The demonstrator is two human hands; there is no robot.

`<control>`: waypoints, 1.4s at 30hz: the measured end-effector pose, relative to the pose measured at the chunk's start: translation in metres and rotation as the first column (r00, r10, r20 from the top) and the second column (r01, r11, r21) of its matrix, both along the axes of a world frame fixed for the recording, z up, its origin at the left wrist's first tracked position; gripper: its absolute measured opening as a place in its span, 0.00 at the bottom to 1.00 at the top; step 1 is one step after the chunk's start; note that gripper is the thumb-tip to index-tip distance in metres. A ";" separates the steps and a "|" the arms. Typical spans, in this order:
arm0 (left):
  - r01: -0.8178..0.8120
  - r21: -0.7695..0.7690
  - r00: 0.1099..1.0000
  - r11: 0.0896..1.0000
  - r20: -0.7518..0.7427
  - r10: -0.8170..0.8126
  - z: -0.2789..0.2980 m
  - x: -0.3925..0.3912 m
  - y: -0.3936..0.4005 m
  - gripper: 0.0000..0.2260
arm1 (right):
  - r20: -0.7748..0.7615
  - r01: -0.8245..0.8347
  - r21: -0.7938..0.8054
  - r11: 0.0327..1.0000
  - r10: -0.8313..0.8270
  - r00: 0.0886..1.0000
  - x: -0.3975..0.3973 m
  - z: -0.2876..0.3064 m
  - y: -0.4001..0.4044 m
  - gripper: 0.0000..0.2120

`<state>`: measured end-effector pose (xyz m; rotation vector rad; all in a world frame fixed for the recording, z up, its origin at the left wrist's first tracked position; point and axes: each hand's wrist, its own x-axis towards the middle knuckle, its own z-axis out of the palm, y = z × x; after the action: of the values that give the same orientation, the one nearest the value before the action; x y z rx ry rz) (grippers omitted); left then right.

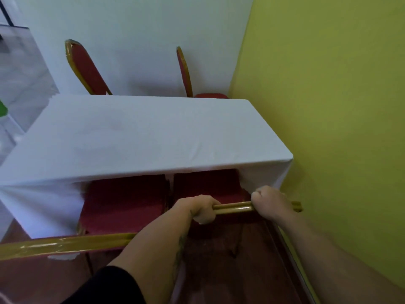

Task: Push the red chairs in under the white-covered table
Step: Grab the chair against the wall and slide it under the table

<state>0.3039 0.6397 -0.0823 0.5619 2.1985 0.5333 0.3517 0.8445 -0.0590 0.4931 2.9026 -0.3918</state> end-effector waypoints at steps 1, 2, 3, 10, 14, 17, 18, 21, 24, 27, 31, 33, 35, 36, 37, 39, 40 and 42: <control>-0.041 0.011 0.999 0.999 -0.016 0.041 -0.003 -0.003 -0.006 0.28 | -0.012 -0.002 0.004 1.000 0.002 1.000 -0.004 -0.002 -0.005 0.16; -0.081 0.017 0.996 0.997 -0.037 0.081 -0.007 -0.005 -0.011 0.27 | -0.034 -0.004 0.014 1.000 0.005 0.999 -0.008 -0.003 -0.011 0.17; -0.117 0.023 0.992 0.993 -0.055 0.118 -0.010 -0.008 -0.015 0.26 | -0.057 -0.008 0.029 1.000 0.010 0.998 -0.011 -0.004 -0.015 0.17; -0.230 0.041 0.969 0.972 -0.083 0.233 -0.021 -0.016 -0.017 0.23 | -0.214 0.006 0.049 0.999 0.004 0.977 -0.020 -0.009 -0.017 0.10; -0.252 0.054 0.962 0.966 -0.090 0.256 -0.025 -0.017 -0.007 0.23 | -0.272 0.006 0.039 0.999 0.005 0.962 -0.024 -0.013 -0.005 0.09; -0.254 0.058 0.961 0.966 -0.101 0.258 -0.028 -0.019 0.005 0.24 | -0.268 -0.012 0.030 0.999 0.019 0.963 -0.028 -0.012 0.009 0.09; -0.259 0.060 0.960 0.964 -0.097 0.264 -0.028 -0.020 0.010 0.23 | -0.263 -0.015 0.024 1.000 0.021 0.965 -0.029 -0.012 0.014 0.09; -0.274 0.065 0.957 0.960 -0.078 0.279 -0.029 -0.020 0.022 0.23 | -0.252 -0.032 -0.004 0.999 0.030 0.967 -0.033 -0.012 0.027 0.09; -0.276 0.067 0.956 0.959 -0.084 0.281 -0.029 -0.019 0.029 0.24 | -0.265 -0.050 -0.025 0.998 0.042 0.963 -0.035 -0.012 0.034 0.10; -0.301 0.073 0.949 0.951 -0.077 0.306 -0.029 -0.019 0.031 0.24 | -0.273 -0.068 -0.044 0.997 0.053 0.961 -0.036 -0.013 0.037 0.10; -0.324 0.093 0.939 0.942 -0.091 0.332 -0.030 -0.018 0.032 0.23 | -0.280 -0.068 -0.028 0.997 0.058 0.958 -0.039 -0.016 0.040 0.09; -0.341 0.108 0.931 0.934 -0.102 0.351 -0.028 -0.016 0.033 0.23 | -0.285 -0.072 -0.039 0.997 0.058 0.957 -0.039 -0.018 0.043 0.10; -0.364 0.130 0.920 0.922 -0.108 0.378 -0.027 -0.013 0.033 0.22 | -0.299 -0.084 -0.066 0.994 0.060 0.952 -0.040 -0.018 0.046 0.10; -0.374 0.144 0.915 0.916 -0.105 0.390 -0.027 -0.011 0.032 0.22 | -0.305 -0.090 -0.082 0.993 0.061 0.950 -0.040 -0.018 0.046 0.11; -0.380 0.156 0.912 0.912 -0.105 0.398 -0.027 -0.009 0.031 0.21 | -0.308 -0.094 -0.092 0.991 0.061 0.950 -0.039 -0.018 0.046 0.11; -0.374 0.171 0.913 0.911 -0.105 0.395 -0.026 -0.004 0.026 0.21 | -0.291 -0.094 -0.099 0.991 0.061 0.955 -0.038 -0.017 0.045 0.10; -0.365 0.175 0.917 0.914 -0.102 0.386 -0.025 -0.001 0.022 0.21 | -0.270 -0.089 -0.099 0.991 0.059 0.961 -0.038 -0.017 0.044 0.10; -0.357 0.178 0.921 0.917 -0.095 0.377 -0.022 0.004 0.012 0.22 | -0.213 -0.082 -0.102 0.991 0.059 0.975 -0.038 -0.012 0.044 0.09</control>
<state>0.3075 0.6517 -0.1041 0.2639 2.4136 0.8981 0.3135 0.8882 -0.0715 0.3496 3.0670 -0.6260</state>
